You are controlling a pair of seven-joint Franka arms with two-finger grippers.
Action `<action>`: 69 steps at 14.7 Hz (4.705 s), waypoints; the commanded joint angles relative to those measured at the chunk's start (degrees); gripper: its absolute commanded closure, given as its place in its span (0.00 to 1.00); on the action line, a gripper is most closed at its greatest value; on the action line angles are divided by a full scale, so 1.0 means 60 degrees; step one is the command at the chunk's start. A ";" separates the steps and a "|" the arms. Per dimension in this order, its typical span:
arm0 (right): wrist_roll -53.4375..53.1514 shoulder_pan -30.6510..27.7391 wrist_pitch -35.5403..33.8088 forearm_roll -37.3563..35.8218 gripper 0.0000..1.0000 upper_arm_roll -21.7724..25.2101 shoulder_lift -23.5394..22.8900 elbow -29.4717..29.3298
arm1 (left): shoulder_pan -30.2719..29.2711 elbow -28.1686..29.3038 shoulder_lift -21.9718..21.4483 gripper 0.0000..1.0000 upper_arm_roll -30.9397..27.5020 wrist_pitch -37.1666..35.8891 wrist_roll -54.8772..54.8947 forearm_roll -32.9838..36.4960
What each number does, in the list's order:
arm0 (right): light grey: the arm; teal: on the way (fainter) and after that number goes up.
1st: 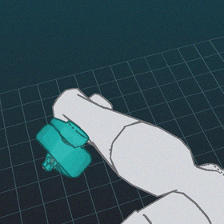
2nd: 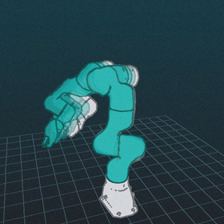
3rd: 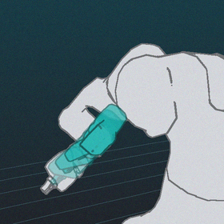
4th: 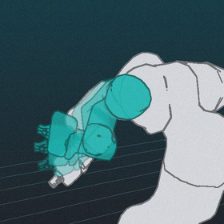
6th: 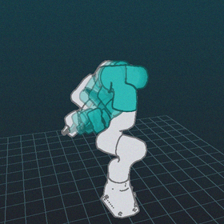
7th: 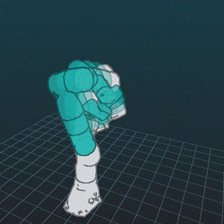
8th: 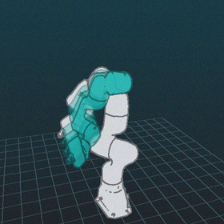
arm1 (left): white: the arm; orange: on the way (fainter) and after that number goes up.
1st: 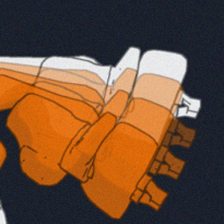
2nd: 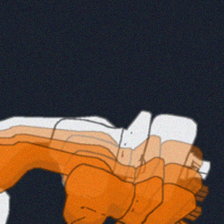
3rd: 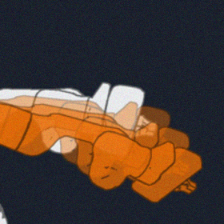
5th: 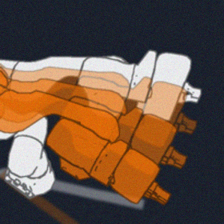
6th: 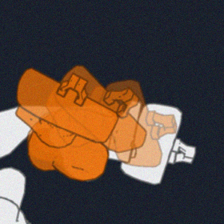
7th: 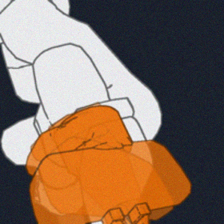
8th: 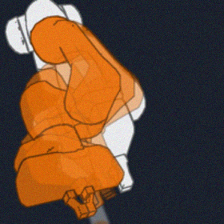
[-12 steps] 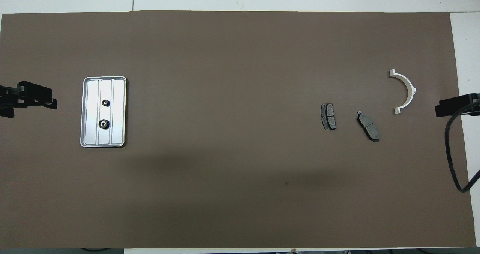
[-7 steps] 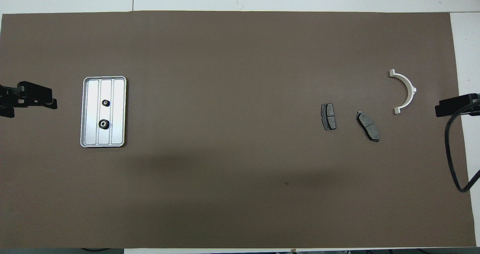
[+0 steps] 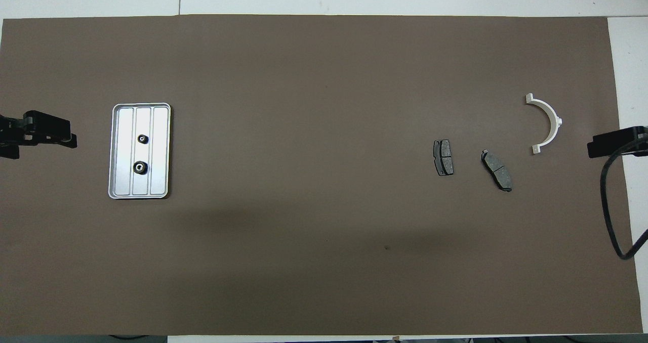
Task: Place bearing gear from tray to pile
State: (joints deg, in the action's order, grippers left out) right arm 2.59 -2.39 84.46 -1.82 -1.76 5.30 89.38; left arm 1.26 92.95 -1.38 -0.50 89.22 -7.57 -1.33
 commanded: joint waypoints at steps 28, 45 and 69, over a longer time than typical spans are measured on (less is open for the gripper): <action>0.0242 0.0735 0.0484 -0.0444 0.00 -0.0161 -0.4383 -0.3574 | -0.0166 0.5323 0.2001 0.41 -0.0122 0.7572 0.0924 0.0134; -0.0198 0.1160 0.0690 -0.0415 0.00 -0.0249 -0.4926 -0.3794 | 0.0270 0.4684 0.2234 0.92 -0.0063 0.7048 -0.0314 -0.0099; -0.0271 0.1290 0.0821 -0.0576 0.00 -0.0249 -0.5336 -0.3706 | 0.5356 0.0810 0.4990 0.92 -0.0093 0.6458 -0.9344 -0.0320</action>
State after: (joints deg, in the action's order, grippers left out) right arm 2.28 4.95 88.46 -4.31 -2.62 -25.89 67.94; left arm 32.20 95.41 29.21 -0.15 125.95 -62.49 -3.15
